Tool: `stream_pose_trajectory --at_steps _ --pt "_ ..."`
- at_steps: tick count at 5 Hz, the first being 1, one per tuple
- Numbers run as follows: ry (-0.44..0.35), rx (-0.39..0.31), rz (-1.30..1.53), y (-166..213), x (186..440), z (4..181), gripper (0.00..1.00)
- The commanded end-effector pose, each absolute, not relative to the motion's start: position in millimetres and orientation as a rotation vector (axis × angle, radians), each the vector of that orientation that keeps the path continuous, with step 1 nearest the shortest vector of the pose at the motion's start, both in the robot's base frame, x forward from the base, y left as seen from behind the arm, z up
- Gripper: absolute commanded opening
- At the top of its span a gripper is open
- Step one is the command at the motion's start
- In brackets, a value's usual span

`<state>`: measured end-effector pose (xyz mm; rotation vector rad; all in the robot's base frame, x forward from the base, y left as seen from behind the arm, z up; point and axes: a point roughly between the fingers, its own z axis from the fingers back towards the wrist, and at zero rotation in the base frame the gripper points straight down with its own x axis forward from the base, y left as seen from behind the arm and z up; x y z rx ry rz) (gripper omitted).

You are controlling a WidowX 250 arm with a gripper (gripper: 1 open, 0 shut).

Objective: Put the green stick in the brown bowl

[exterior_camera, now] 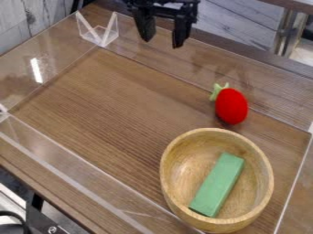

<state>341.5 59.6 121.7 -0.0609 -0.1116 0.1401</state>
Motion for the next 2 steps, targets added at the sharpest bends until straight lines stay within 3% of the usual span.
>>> stream_pose_trajectory --at_steps 1,2 --pt "-0.172 -0.049 0.144 72.1 361.5 121.3 1.00" --pt "-0.187 -0.046 0.152 77.8 365.6 119.3 1.00"
